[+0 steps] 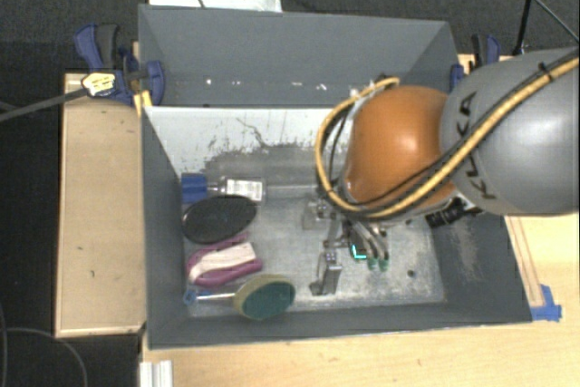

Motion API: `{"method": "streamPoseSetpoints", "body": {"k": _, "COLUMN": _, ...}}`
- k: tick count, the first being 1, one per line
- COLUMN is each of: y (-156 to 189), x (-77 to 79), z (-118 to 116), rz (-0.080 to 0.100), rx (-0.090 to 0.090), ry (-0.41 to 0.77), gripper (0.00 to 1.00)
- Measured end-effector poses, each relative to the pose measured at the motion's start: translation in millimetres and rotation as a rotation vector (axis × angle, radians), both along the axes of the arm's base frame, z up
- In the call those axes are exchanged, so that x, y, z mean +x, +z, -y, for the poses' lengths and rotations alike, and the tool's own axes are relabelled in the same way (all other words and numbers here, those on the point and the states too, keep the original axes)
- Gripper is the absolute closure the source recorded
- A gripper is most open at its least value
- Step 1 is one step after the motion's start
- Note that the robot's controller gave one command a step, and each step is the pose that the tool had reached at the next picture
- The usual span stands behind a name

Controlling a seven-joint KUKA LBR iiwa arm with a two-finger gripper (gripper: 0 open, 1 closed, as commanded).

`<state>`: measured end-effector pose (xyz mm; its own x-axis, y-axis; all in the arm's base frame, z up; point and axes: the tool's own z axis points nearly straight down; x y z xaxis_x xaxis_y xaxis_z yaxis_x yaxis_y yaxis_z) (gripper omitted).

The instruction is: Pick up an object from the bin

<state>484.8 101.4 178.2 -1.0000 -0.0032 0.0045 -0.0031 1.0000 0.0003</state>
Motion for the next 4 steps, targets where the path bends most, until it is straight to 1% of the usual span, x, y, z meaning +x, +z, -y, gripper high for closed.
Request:
{"method": "streamPoseSetpoints", "body": {"k": 1, "y": -107.9, "x": -0.2, "z": -66.6, "rz": 0.009, "rx": 0.000, "ry": 0.227, "gripper": 0.00}}
{"method": "streamPoseSetpoints", "body": {"k": 2, "y": -79.2, "x": 8.4, "z": -123.5, "rz": -0.016, "rx": -0.030, "ry": -0.023, "gripper": 0.00}}
{"method": "streamPoseSetpoints", "body": {"k": 3, "y": -79.2, "x": 4.9, "z": -99.8, "rz": -0.005, "rx": -0.011, "ry": -0.125, "gripper": 0.00}}
{"method": "streamPoseSetpoints", "body": {"k": 4, "y": -109.2, "x": 6.9, "z": -101.9, "rz": -0.014, "rx": -0.024, "ry": -0.069, "gripper": 0.00}}
